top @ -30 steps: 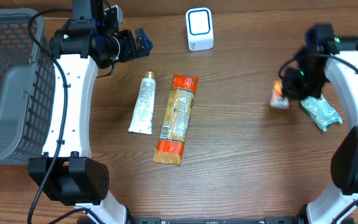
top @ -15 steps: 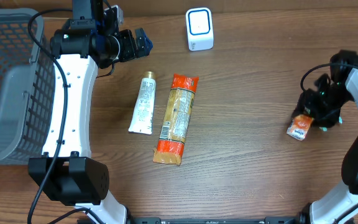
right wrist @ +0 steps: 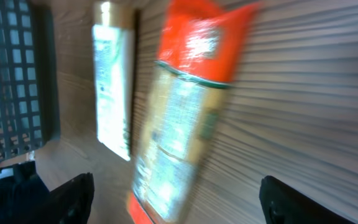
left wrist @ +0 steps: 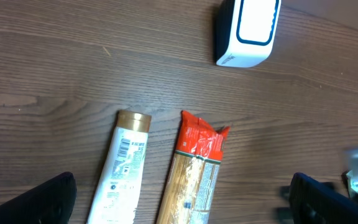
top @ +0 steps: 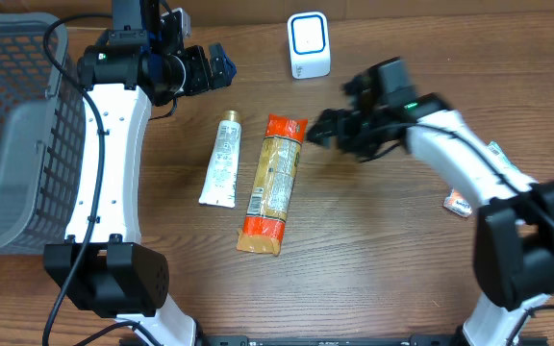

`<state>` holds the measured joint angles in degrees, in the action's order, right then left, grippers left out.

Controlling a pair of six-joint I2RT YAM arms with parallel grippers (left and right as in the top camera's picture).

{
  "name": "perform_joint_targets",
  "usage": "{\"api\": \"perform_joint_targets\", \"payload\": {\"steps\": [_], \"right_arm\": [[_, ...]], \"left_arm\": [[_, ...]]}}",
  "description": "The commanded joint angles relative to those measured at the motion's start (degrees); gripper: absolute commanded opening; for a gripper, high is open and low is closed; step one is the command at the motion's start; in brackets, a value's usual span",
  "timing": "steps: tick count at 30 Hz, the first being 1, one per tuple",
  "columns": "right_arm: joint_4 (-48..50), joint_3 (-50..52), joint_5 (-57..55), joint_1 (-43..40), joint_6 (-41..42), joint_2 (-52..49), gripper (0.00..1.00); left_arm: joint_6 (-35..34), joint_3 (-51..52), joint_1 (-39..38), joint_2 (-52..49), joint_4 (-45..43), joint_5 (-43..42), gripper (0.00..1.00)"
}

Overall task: Scan the item barcode
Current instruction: 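Reach the right gripper to the spaghetti pack and grasp it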

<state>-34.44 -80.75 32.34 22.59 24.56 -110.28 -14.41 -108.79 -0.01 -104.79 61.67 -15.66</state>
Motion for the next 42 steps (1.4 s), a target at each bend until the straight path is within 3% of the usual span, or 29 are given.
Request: {"api": "perform_joint_targets", "payload": {"steps": [1,12,19,24,26,27,29,35,42], "right_arm": [[3.82,1.11,-5.09,4.28,9.88,-4.68,0.88],[7.28,1.11,-8.46,11.82,16.83,-11.39,0.83],[6.97,1.73,-20.39,17.66,24.79,-13.53,0.81],[6.93,1.73,-21.2,18.93,29.42,-17.57,0.67],[7.04,1.73,-19.17,18.4,29.51,-18.03,0.5],[7.3,1.66,-18.51,18.05,29.44,-18.03,0.34],[8.2,1.53,-17.18,18.03,29.16,-18.01,0.23],[11.34,1.49,-10.1,17.81,25.46,-17.81,0.04],[12.02,1.51,-1.44,14.38,16.85,-10.27,0.04]], "left_arm": [[1.14,-0.11,-0.11,-0.04,-0.17,-0.02,1.0],[1.14,-0.11,-0.11,-0.04,-0.17,-0.02,1.0],[1.14,-0.11,-0.11,-0.04,-0.17,-0.02,1.0],[1.14,-0.11,-0.11,-0.04,-0.17,-0.02,1.0],[1.14,-0.11,-0.11,-0.04,-0.17,-0.02,1.0],[1.14,-0.11,-0.11,-0.04,-0.17,-0.02,1.0],[1.14,-0.11,-0.11,-0.04,-0.17,-0.02,1.0],[1.14,-0.11,-0.11,-0.04,-0.17,-0.02,1.0],[1.14,-0.11,-0.11,-0.04,-0.17,-0.02,1.0]]}}
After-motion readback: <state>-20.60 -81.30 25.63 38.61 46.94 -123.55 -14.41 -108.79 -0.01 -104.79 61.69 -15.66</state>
